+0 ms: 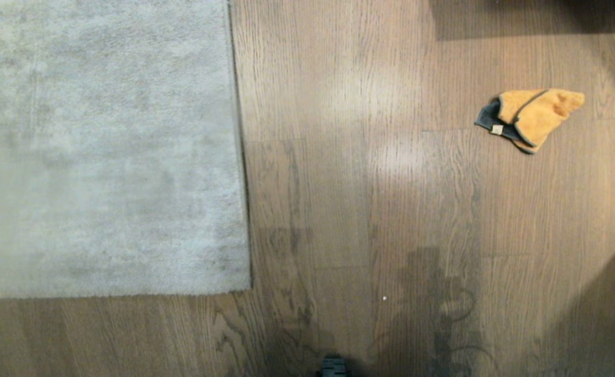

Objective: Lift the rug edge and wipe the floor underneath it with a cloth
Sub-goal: Pick up the rag

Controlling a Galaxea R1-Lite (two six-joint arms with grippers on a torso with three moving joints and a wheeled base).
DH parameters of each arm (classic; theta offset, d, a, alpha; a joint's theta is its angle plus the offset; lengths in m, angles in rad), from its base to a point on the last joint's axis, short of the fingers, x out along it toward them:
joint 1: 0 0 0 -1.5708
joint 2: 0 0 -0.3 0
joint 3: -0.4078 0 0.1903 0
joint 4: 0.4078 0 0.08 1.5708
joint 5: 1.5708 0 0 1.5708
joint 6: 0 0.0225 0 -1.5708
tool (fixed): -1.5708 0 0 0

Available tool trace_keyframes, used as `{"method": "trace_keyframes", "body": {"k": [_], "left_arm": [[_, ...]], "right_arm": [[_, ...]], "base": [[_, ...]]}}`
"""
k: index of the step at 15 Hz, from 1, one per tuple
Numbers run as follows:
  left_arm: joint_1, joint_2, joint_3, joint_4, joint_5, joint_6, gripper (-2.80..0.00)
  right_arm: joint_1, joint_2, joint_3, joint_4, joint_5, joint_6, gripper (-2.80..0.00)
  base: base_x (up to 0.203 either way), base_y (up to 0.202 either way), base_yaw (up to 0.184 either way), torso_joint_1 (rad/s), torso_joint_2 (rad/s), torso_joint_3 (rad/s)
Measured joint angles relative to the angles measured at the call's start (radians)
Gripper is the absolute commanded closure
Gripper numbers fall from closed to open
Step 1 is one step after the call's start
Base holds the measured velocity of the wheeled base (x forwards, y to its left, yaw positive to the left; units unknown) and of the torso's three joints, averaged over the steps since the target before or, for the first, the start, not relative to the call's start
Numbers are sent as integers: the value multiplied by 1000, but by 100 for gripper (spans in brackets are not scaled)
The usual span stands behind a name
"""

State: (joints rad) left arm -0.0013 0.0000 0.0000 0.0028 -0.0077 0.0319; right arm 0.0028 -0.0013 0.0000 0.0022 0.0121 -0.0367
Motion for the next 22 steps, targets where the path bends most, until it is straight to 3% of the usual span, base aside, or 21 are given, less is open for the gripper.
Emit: {"method": "trace_keyframes", "body": {"k": [6, 14, 22], "left_arm": [[0, 0, 0, 0, 0, 0, 0], [0, 0, 0, 0, 0, 0, 0], [0, 0, 0, 0, 0, 0, 0]], "right_arm": [[0, 0, 0, 7, 60, -149, 0], [0, 0, -4, 2, 63, -155, 0], [1, 100, -128, 3, 107, -153, 0]], "base": [[0, 0, 0, 0, 0, 0], [0, 0, 0, 0, 0, 0], [0, 0, 0, 0, 0, 0]]}}
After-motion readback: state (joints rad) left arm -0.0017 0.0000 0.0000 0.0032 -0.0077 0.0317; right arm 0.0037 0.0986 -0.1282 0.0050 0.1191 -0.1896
